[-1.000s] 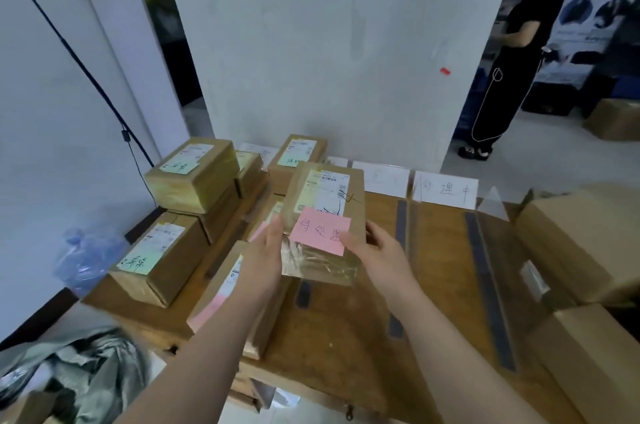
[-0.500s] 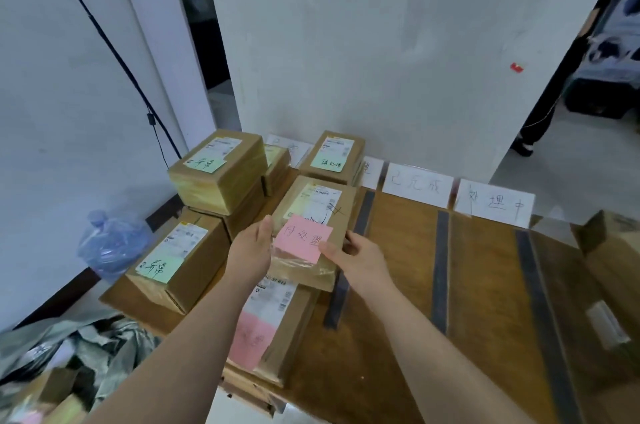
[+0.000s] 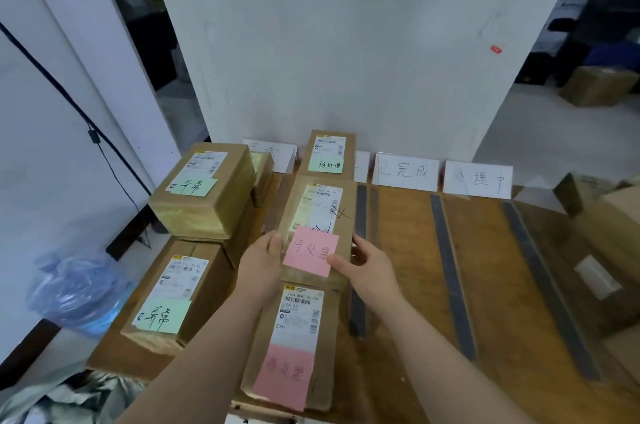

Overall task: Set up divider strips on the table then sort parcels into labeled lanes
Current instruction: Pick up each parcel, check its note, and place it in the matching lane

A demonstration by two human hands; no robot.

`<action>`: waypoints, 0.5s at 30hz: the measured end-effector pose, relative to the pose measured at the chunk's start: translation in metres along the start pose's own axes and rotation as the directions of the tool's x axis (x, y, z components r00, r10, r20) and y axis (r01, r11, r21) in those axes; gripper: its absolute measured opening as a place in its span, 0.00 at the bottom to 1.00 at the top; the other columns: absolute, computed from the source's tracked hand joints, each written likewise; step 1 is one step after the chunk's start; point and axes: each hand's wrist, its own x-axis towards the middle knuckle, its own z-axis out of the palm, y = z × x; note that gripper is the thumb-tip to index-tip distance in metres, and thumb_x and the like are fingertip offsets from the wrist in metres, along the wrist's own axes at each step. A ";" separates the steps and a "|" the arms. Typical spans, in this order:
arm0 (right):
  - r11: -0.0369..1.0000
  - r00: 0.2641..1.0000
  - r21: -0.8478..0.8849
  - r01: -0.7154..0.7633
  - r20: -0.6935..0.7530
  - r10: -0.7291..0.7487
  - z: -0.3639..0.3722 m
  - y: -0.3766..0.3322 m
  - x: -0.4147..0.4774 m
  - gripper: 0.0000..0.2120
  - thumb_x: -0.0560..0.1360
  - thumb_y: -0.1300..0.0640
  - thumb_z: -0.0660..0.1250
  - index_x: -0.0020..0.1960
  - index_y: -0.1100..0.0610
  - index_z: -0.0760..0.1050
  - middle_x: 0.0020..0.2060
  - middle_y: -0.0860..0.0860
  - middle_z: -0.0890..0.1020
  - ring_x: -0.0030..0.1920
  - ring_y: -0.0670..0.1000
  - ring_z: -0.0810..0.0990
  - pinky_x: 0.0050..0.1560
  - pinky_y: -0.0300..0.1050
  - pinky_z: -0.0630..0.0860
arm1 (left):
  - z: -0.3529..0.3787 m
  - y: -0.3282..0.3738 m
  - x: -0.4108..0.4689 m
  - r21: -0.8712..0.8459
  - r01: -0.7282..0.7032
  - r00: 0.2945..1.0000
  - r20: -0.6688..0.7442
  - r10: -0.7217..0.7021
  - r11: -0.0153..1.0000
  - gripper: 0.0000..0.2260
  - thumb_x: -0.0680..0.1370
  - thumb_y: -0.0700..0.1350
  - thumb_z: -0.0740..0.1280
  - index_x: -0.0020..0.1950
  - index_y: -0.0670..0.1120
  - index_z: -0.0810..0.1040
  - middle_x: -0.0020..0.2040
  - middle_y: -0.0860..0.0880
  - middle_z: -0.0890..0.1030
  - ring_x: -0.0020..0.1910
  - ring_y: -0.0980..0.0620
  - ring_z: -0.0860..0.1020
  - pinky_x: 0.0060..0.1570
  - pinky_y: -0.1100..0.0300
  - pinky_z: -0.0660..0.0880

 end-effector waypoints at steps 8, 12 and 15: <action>0.940 0.974 -0.337 0.057 -0.186 -0.126 -0.019 -0.021 -0.017 0.33 0.73 0.38 0.67 0.74 0.47 0.64 0.71 0.45 0.70 0.70 0.48 0.68 0.66 0.49 0.68 | -0.021 0.029 -0.007 0.270 -0.249 0.966 -0.003 0.259 0.930 0.14 0.83 0.49 0.57 0.64 0.46 0.76 0.58 0.47 0.80 0.52 0.54 0.76 0.45 0.61 0.72; 0.820 0.924 -0.562 0.106 -0.250 -0.290 -0.055 -0.033 -0.037 0.27 0.78 0.42 0.62 0.73 0.50 0.65 0.72 0.47 0.70 0.72 0.49 0.66 0.70 0.48 0.64 | -0.018 0.064 -0.019 0.412 -0.410 0.899 0.029 0.438 0.814 0.17 0.81 0.51 0.60 0.68 0.49 0.76 0.62 0.48 0.80 0.58 0.48 0.79 0.56 0.54 0.74; 0.728 0.891 -0.683 0.063 -0.290 -0.350 -0.090 -0.035 -0.059 0.25 0.79 0.44 0.61 0.73 0.51 0.67 0.71 0.48 0.71 0.72 0.49 0.66 0.73 0.50 0.62 | 0.001 0.094 -0.036 0.434 -0.506 0.847 0.088 0.524 0.745 0.17 0.82 0.52 0.60 0.68 0.49 0.76 0.64 0.49 0.80 0.60 0.49 0.78 0.62 0.53 0.72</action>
